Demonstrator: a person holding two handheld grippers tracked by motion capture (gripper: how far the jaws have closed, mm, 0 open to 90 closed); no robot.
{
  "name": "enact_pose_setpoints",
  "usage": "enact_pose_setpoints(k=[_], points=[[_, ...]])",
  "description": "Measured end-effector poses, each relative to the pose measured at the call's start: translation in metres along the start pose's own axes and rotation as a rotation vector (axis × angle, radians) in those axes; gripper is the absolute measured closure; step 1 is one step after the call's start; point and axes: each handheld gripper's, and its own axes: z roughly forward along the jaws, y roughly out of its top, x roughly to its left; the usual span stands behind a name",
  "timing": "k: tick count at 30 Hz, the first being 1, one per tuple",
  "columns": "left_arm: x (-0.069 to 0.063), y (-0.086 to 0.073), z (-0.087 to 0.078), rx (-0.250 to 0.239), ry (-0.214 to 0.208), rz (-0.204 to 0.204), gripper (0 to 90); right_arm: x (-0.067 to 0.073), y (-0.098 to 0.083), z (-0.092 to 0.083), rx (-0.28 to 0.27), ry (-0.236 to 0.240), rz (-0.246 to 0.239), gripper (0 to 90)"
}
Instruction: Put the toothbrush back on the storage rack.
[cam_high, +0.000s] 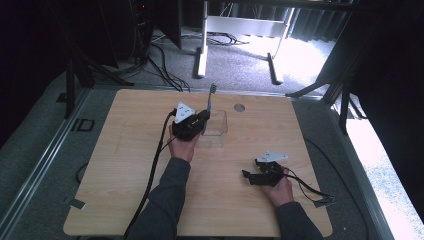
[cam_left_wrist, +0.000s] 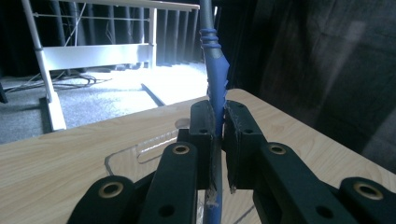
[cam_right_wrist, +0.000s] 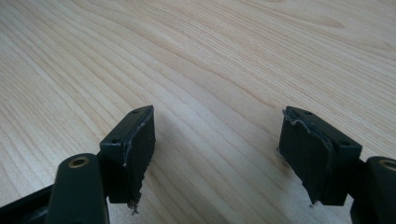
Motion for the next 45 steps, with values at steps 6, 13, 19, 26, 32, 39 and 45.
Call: enact_pose_setpoints(k=[6,13,19,26,32,39,45], points=[[0.002,-0.004,0.005,-0.009,0.019,-0.008,82.5,0.000,0.000,0.000,0.001,0.000,0.001,26.6],[0.001,-0.008,0.012,-0.021,0.025,-0.015,82.5,0.000,0.000,0.000,0.001,0.000,0.001,26.6],[0.004,-0.012,0.016,0.007,0.041,0.010,82.4,0.000,0.000,0.000,0.001,-0.001,0.000,26.6],[0.008,-0.016,0.020,0.031,0.044,0.008,82.3,0.000,0.000,0.000,0.001,0.000,-0.001,26.6],[0.009,-0.020,0.022,0.059,0.044,0.020,82.3,0.000,0.000,0.000,0.001,0.000,0.000,26.6],[0.011,-0.024,0.024,0.115,0.025,0.052,82.3,0.000,0.000,0.000,0.002,0.000,0.000,26.6],[0.011,-0.026,0.025,0.146,0.017,0.064,81.9,0.000,0.000,0.000,0.001,0.000,0.000,26.6]])
